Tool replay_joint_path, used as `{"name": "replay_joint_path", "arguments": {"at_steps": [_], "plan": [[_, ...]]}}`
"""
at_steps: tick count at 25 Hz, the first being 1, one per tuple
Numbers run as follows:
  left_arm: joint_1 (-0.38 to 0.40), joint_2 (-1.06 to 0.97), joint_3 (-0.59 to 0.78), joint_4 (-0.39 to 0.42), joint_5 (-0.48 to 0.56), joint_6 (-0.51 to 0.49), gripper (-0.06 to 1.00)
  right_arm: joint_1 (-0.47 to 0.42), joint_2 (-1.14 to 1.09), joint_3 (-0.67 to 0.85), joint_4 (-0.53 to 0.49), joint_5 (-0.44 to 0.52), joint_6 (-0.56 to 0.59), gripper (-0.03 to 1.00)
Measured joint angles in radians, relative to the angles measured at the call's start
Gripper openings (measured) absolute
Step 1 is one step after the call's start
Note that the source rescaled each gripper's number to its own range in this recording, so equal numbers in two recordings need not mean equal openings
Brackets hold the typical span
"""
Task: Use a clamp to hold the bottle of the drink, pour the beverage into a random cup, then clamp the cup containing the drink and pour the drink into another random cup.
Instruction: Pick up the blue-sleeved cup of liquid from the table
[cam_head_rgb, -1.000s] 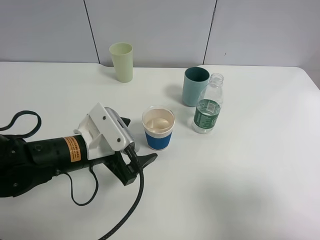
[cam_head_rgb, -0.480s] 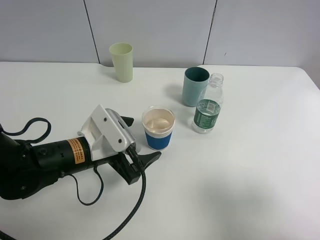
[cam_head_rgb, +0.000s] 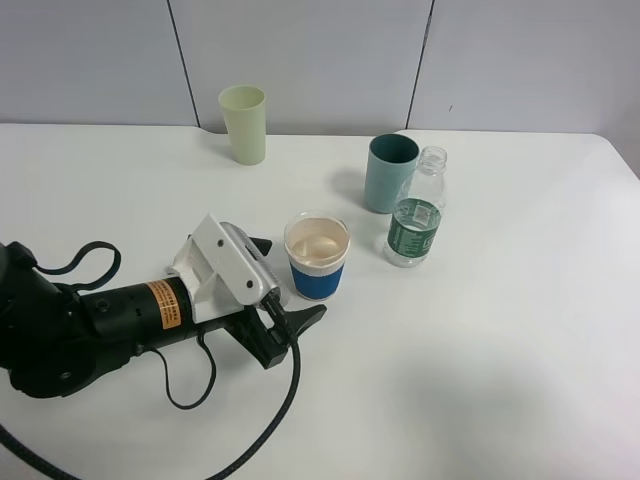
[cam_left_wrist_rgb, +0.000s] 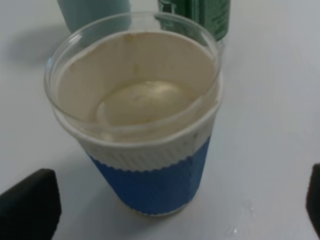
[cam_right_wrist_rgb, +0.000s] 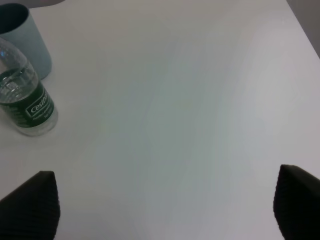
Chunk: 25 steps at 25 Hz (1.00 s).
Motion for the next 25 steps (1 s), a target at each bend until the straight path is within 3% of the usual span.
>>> {"name": "replay_joint_path", "arguments": {"at_steps": [25], "plan": [[0.0,0.181,-0.185,-0.006,0.001,-0.036,1.0,0.0,0.0,0.0,0.0,0.0,0.0,0.66]]}}
